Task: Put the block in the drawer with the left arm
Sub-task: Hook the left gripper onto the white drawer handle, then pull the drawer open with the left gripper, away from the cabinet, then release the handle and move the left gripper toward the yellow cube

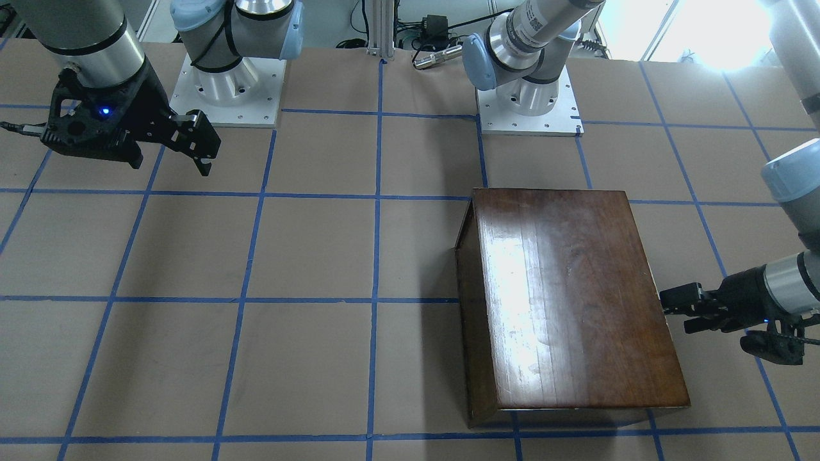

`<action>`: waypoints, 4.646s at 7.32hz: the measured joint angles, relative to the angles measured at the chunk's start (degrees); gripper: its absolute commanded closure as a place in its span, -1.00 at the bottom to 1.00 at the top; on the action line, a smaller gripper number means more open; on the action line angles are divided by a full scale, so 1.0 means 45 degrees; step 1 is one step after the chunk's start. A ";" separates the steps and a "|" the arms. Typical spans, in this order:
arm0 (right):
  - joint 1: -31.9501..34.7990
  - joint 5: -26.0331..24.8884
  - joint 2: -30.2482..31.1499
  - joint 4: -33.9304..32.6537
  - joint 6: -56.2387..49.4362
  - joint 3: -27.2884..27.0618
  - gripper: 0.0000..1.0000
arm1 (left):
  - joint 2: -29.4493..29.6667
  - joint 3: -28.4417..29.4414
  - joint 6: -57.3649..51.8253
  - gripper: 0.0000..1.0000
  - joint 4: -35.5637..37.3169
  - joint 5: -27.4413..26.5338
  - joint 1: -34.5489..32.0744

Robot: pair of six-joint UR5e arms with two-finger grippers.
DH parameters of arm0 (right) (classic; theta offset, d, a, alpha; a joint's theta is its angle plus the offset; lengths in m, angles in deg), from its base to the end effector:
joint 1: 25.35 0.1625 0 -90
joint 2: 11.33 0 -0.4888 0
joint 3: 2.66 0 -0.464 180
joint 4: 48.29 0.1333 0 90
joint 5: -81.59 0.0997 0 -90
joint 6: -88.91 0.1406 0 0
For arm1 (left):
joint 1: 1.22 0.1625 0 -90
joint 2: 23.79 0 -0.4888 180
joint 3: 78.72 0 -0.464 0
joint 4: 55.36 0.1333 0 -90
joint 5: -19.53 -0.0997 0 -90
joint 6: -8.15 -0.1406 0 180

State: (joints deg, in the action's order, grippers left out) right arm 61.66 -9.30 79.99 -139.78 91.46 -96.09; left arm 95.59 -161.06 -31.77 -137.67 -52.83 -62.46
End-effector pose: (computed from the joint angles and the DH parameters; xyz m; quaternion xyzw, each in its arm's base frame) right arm 0.1022 -0.5567 0.4924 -0.0483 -0.9988 -0.0054 0.0077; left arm 0.1995 -0.7291 0.2626 -0.0767 -0.9780 -0.0138 0.1937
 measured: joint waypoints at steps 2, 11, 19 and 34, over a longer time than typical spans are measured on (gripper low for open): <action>0.0000 -0.0002 0.0000 0.0000 0.0000 0.0000 -1.00 | -0.0009 0.0048 0.0033 -0.81 0.0009 -0.0142 0.0061; 0.0000 0.0003 0.0000 0.0000 0.0000 0.0000 -1.00 | -0.0071 0.0178 0.0068 -0.81 0.0040 -0.1165 0.0710; 0.0000 0.0001 0.0000 0.0000 0.0000 0.0000 -1.00 | -0.0082 0.0452 0.0107 -0.81 0.0049 -0.2047 0.0934; 0.0000 -0.0006 0.0000 0.0000 0.0000 0.0000 -1.00 | -0.0262 0.0485 0.0122 -0.81 0.0128 -0.2977 0.1459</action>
State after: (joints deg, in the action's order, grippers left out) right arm 61.66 -9.32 79.99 -139.78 91.46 -96.09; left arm 94.40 -158.88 -31.22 -137.09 -66.23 -55.89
